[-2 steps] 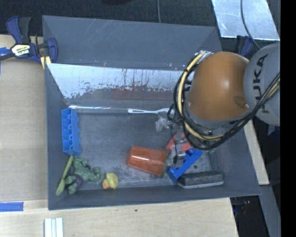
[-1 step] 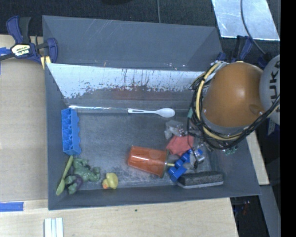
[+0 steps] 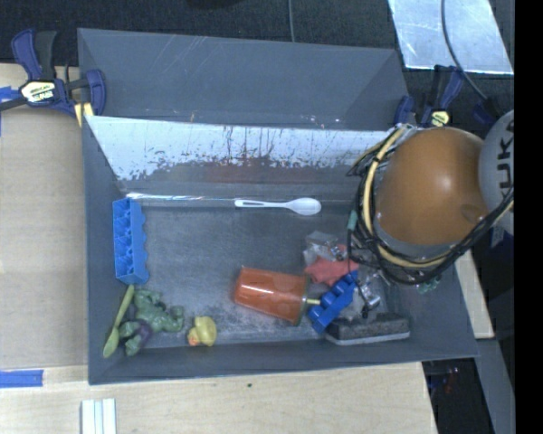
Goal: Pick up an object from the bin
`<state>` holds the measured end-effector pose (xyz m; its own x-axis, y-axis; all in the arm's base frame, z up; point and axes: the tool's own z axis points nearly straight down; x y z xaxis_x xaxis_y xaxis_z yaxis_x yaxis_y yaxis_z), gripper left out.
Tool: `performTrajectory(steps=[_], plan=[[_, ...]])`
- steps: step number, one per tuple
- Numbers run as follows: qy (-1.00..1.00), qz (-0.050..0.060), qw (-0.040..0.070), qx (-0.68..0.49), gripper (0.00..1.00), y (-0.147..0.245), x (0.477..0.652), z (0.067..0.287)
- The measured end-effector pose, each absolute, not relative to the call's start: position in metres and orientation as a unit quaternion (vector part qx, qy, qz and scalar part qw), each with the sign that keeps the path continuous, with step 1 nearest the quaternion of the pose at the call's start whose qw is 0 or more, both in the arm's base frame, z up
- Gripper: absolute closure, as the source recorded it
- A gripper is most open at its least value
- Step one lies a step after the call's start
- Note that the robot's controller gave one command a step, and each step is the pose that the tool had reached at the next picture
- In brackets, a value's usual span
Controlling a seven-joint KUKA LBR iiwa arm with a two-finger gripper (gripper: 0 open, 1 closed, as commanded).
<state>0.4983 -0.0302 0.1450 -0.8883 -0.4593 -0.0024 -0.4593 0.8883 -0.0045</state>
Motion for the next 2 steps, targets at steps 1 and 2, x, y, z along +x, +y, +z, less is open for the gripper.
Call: performTrajectory(steps=[1,2], plan=[[0.979,0.002,0.005,-0.205,0.0,-0.025,0.511,0.13],[0.972,-0.001,0.003,-0.235,0.0,-0.029,0.505,0.113]])
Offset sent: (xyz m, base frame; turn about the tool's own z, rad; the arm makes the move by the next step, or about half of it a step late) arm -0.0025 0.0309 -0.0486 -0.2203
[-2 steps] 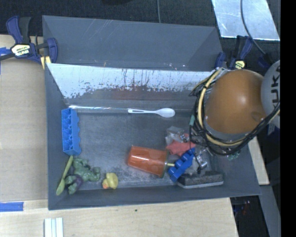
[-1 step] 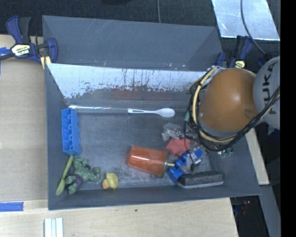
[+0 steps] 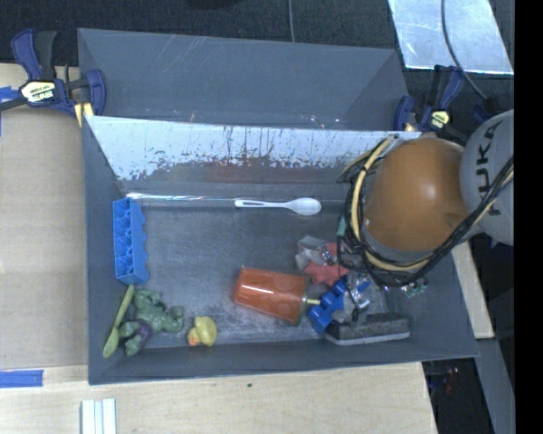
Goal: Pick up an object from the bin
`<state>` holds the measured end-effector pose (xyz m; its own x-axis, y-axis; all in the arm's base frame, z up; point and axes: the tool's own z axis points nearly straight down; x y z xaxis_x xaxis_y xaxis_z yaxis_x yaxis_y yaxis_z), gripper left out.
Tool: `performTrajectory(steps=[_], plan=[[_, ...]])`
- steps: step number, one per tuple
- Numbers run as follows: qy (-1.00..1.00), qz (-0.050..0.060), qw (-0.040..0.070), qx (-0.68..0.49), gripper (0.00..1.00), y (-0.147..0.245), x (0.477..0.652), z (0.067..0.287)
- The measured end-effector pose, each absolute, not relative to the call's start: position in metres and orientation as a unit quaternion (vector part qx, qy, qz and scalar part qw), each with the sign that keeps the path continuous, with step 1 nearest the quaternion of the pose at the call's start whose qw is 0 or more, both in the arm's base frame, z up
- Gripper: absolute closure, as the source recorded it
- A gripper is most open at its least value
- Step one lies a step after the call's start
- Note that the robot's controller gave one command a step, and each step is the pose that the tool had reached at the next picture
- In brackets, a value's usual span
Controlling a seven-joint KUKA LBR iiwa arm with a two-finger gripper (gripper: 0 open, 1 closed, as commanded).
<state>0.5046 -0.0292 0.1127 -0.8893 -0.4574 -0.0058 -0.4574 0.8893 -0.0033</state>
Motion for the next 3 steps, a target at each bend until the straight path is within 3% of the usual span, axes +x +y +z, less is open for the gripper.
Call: performTrajectory(steps=[1,2,3], plan=[[0.973,-0.002,0.007,-0.232,1.0,-0.065,0.509,0.115],[0.973,-0.001,0.007,-0.232,1.0,-0.065,0.509,0.115],[0.975,-0.002,0.009,-0.221,1.0,-0.098,0.518,0.127]])
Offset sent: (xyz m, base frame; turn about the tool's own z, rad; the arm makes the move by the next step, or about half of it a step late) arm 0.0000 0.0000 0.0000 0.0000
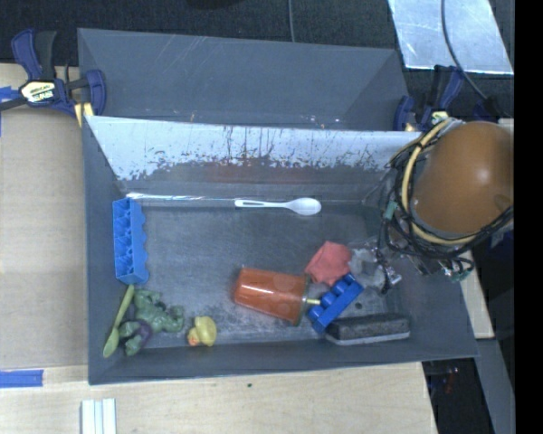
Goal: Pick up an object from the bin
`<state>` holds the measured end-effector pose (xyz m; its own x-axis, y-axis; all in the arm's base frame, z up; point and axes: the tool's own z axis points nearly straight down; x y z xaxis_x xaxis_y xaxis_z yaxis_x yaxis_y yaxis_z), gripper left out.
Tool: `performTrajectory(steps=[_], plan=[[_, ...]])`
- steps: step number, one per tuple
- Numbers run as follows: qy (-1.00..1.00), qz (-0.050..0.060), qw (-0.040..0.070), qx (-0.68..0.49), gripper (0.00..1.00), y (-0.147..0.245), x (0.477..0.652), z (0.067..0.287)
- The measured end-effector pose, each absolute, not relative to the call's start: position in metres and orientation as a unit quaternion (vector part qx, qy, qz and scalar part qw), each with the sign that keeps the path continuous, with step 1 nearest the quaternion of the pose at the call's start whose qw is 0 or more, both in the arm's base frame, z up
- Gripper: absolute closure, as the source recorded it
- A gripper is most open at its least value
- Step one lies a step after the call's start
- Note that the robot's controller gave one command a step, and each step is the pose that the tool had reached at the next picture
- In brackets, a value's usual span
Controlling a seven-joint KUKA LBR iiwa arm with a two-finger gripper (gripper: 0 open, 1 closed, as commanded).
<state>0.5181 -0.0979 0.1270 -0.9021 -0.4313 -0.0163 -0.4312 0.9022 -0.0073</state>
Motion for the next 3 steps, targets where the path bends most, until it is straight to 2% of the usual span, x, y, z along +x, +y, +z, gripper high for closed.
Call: performTrajectory(steps=[1,2,3], plan=[[0.989,0.0,0.007,-0.145,1.0,-0.105,0.496,0.14],[0.987,-0.003,0.013,-0.159,1.0,-0.144,0.527,0.119],[0.992,0.001,0.009,-0.124,1.0,-0.079,0.495,0.107]])
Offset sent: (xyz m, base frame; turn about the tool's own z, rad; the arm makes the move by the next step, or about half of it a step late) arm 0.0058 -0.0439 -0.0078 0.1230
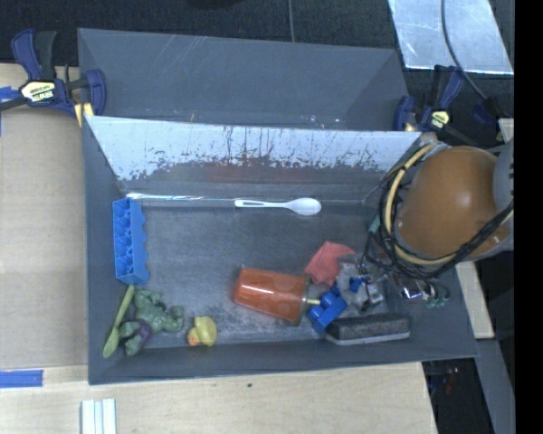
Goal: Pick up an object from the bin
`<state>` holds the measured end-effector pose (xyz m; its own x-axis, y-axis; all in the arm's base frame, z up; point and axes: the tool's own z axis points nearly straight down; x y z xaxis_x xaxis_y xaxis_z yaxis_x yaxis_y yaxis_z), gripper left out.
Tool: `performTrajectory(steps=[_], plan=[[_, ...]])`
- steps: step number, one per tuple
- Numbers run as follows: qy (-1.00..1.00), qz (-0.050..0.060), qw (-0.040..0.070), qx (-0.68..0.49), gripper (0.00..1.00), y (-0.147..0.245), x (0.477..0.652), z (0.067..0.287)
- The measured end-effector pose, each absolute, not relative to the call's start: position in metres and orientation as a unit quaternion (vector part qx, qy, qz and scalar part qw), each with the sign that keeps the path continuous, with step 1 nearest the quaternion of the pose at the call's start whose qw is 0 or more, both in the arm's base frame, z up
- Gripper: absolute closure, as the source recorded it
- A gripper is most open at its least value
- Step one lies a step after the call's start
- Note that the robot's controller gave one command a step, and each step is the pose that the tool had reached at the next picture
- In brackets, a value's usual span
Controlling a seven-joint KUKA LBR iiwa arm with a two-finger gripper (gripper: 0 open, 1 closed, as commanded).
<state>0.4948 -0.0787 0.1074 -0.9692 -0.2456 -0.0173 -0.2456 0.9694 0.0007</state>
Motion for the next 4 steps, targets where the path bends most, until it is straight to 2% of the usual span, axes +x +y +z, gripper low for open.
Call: performTrajectory(steps=[1,2,3,4], plan=[[0.988,-0.001,0.013,-0.154,1.0,-0.095,0.504,0.098],[0.97,-0.001,0.014,-0.242,0.0,-0.073,0.536,0.166],[0.97,-0.001,0.013,-0.241,0.0,-0.073,0.536,0.166],[0.985,-0.001,0.016,-0.17,0.0,-0.059,0.533,0.144]])
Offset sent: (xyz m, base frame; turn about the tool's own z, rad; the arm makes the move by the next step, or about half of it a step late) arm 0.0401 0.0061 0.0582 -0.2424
